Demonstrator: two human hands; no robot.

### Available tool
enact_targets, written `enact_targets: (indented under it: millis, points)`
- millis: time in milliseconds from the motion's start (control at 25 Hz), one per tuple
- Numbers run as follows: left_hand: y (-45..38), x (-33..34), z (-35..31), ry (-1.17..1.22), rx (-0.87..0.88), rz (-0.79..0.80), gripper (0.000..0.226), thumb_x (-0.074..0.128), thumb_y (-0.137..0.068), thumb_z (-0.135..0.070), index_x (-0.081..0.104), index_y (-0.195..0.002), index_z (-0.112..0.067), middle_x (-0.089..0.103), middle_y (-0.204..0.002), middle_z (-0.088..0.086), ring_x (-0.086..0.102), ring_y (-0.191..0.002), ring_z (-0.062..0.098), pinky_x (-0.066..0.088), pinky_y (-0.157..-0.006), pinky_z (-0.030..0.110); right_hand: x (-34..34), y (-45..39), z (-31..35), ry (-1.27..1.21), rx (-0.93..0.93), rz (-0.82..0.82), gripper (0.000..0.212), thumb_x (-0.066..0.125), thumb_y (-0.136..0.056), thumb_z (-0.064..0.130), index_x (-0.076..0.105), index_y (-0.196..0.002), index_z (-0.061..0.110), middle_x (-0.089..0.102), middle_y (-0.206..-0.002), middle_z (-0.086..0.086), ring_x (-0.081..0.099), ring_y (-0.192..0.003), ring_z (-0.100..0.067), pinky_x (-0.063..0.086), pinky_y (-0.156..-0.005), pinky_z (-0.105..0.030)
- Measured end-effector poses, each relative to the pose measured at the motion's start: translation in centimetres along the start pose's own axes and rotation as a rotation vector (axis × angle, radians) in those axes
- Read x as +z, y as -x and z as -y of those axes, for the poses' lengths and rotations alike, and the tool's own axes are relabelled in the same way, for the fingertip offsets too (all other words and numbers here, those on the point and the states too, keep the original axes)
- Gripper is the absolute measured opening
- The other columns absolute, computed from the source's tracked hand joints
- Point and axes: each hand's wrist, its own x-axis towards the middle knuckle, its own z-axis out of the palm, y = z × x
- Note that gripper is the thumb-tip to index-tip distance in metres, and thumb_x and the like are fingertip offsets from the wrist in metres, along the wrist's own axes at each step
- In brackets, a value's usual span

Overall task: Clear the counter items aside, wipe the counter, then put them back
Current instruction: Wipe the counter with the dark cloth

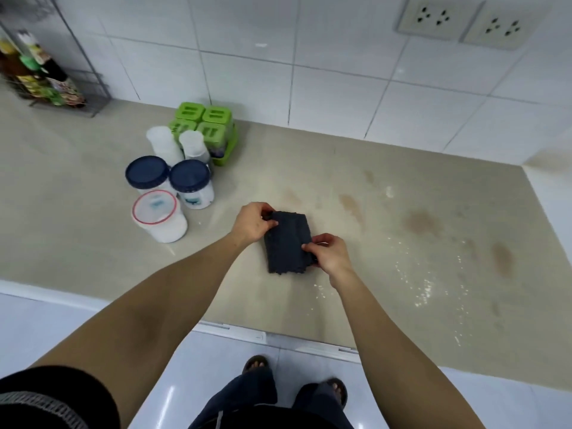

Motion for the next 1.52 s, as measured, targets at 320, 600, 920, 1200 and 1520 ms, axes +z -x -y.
enact_targets:
  millis: [320,600,920,1200,1520]
  points:
    - [-1.3,-2.1,3.9,-0.157,0.133,-0.027,0.035,0.061,-0.090,-0.022,0.059,-0.124,-0.014,0.056,-0.126,0.009,0.058,-0.109,0.025,0.047,-0.096,0.032,3.4,0.6,-1.4,0.846,-0.409,-0.326,0.045,0.071,-0.080,0.028,0.054,-0.120,0.019,0.060,-0.120,-0.003,0.053,-0.112,-0.025,0.047,-0.091,-0.037]
    - [0.0,-3.3,10.3,-0.698,0.222,0.022,0.063,0.014,-0.100,-0.043,-0.005,-0.153,-0.015,-0.005,-0.163,0.001,-0.007,-0.150,0.016,-0.002,-0.123,0.036,9.0,-1.4,-3.0,1.206,-0.604,-0.031,0.060,0.025,-0.102,0.043,0.007,-0.155,0.023,0.004,-0.164,0.005,-0.004,-0.151,-0.022,0.000,-0.123,-0.042]
    - [0.5,-2.7,11.6,-0.730,0.225,-0.071,0.068,0.002,-0.095,-0.050,-0.005,-0.153,-0.016,-0.004,-0.163,0.001,-0.007,-0.150,0.014,0.001,-0.123,0.038,0.4,-5.8,-4.0,1.251,-0.415,-0.235,0.063,0.013,-0.098,0.049,-0.001,-0.155,0.025,0.003,-0.164,0.001,-0.007,-0.151,-0.021,-0.002,-0.122,-0.048]
    - [0.1,-2.4,12.3,-0.714,0.250,-0.101,0.066,0.004,-0.097,-0.050,-0.005,-0.153,-0.016,-0.004,-0.163,0.000,-0.009,-0.149,0.013,0.002,-0.123,0.039,5.6,-14.8,3.3,1.206,-0.384,-0.190,0.062,0.022,-0.101,0.045,0.003,-0.155,0.023,0.001,-0.164,0.001,-0.005,-0.151,-0.028,-0.003,-0.121,-0.048]
    - [0.2,-2.6,11.8,-0.704,0.256,-0.084,0.066,0.006,-0.097,-0.047,-0.004,-0.153,-0.015,-0.004,-0.163,0.001,-0.009,-0.149,0.013,0.000,-0.123,0.038,8.1,-5.1,-2.3,1.325,-0.689,0.028,0.060,0.009,-0.099,0.050,0.002,-0.155,0.030,0.006,-0.163,0.007,-0.001,-0.151,-0.022,0.000,-0.123,-0.042]
